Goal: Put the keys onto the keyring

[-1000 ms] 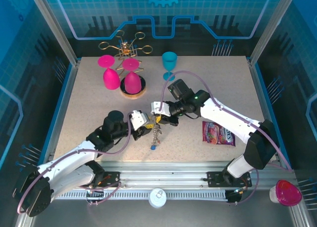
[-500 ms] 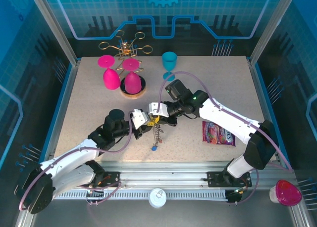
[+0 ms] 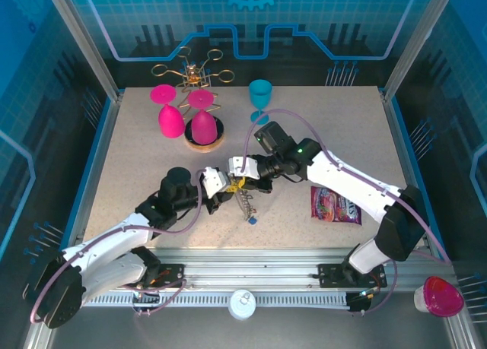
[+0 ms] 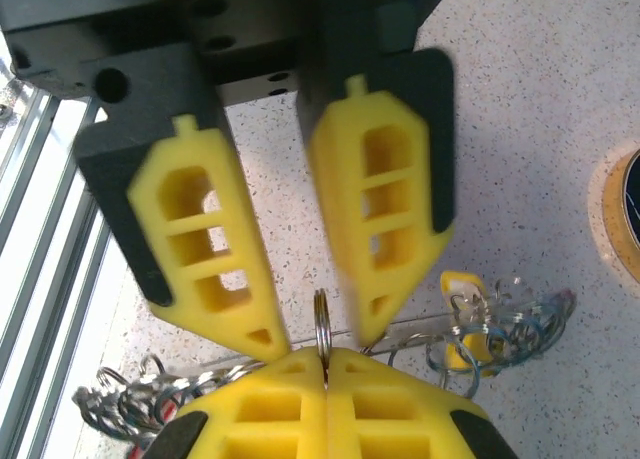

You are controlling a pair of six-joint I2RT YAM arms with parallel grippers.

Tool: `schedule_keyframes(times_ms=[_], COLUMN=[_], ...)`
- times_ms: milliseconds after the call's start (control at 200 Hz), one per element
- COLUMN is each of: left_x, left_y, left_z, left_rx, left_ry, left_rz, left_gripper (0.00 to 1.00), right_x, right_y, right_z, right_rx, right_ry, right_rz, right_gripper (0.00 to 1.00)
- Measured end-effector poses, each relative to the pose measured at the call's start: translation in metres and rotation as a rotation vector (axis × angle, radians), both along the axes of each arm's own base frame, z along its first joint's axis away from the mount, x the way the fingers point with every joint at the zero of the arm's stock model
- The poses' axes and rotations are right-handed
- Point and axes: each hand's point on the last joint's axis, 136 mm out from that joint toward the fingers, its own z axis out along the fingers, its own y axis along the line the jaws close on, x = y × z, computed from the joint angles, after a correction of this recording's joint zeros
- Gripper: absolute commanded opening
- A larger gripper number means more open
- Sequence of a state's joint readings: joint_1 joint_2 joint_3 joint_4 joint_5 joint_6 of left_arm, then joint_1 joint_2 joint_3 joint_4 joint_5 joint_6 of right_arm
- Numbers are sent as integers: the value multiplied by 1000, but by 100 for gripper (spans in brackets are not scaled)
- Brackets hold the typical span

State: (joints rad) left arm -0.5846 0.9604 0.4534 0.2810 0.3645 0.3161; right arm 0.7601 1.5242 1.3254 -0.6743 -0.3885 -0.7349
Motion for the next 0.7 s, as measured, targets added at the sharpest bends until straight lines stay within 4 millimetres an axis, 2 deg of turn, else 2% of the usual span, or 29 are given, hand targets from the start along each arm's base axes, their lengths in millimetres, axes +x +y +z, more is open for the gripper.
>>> schedule_keyframes(times_ms=[210,545,700], left_x=[-2,-2,-1], left_y=[4,1,0], left_z=[12,4,5], left_rx=[-17,4,8], left_ry=[-35,-24,-28], left_rz=[4,-11,-18], left_gripper=[28,21,11], right_x=[-1,-1,-2], right_y=[-2,-2,-1], right_z=[1,1,1], right_rx=[-4,-3,-2], right_ry=[-4,-4,-5], right_rz=[0,1,3], right_gripper=[0,0,0])
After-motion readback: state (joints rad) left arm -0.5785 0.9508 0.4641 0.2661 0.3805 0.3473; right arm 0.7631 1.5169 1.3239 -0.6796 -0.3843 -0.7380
